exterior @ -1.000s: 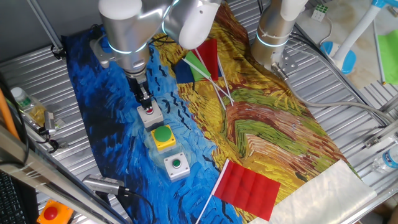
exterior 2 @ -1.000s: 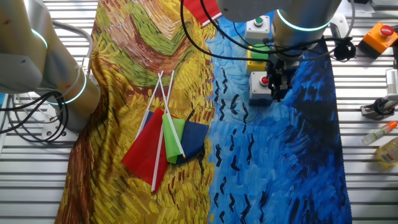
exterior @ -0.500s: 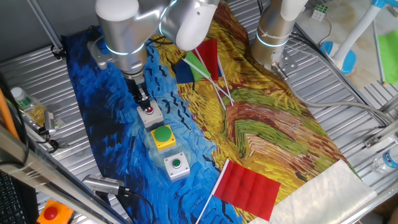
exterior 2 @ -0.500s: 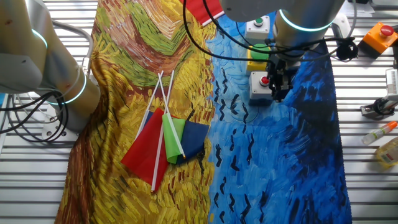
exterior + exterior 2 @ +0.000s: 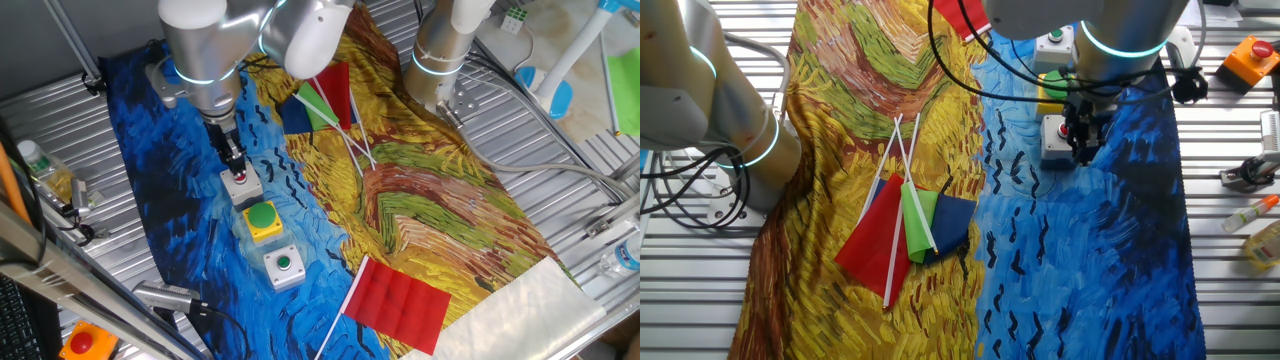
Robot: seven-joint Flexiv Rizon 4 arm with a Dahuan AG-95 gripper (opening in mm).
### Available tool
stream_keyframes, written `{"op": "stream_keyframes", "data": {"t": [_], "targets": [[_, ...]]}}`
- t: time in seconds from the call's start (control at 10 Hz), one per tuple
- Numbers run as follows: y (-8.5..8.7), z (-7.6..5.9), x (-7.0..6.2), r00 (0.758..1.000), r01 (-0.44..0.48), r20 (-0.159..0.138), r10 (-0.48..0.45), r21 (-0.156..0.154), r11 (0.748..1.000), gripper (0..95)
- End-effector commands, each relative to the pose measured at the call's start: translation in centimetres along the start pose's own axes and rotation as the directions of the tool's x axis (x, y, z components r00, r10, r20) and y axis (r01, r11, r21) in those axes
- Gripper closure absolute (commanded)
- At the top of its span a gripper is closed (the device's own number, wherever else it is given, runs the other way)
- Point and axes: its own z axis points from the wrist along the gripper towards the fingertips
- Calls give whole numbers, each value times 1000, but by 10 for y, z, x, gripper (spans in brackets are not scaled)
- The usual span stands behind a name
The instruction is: Press three buttons from left to right in sequence
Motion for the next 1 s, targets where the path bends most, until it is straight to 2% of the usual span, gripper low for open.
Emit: {"op": "stream_keyframes", "data": {"t": [0.1, 1.0], "targets": [[-2, 1, 3, 1000, 9, 1, -9, 1, 1000, 380], [-3, 16, 6, 1000, 6, 2, -5, -23, 1000, 380]]}}
